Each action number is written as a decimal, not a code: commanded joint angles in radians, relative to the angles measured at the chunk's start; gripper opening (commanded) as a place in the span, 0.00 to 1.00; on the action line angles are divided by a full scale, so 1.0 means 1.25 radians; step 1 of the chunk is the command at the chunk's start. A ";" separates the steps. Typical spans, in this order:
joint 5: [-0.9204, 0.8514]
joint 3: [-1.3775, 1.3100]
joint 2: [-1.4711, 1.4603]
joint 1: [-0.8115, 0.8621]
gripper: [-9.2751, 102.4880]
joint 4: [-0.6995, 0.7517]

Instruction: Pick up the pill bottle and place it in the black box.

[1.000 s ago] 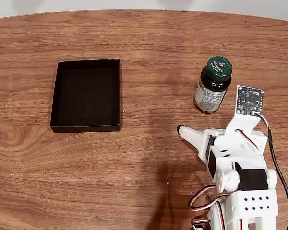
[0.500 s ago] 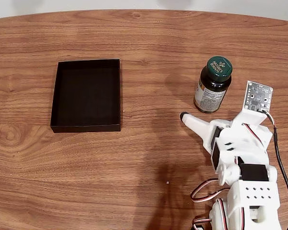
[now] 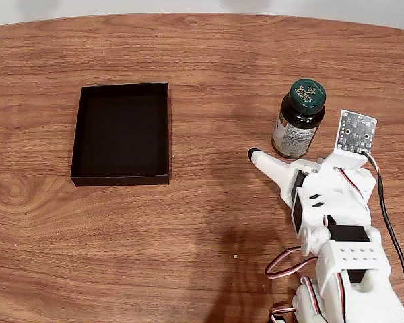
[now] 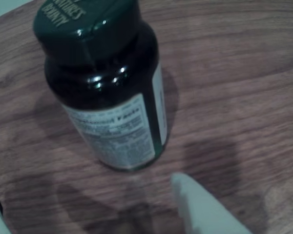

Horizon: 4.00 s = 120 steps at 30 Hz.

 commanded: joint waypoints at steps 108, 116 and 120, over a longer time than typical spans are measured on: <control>0.081 -0.400 -0.799 0.006 0.49 -0.612; 0.075 -0.403 -0.811 0.006 0.45 -0.630; 0.069 -0.395 -0.812 0.010 0.40 -0.637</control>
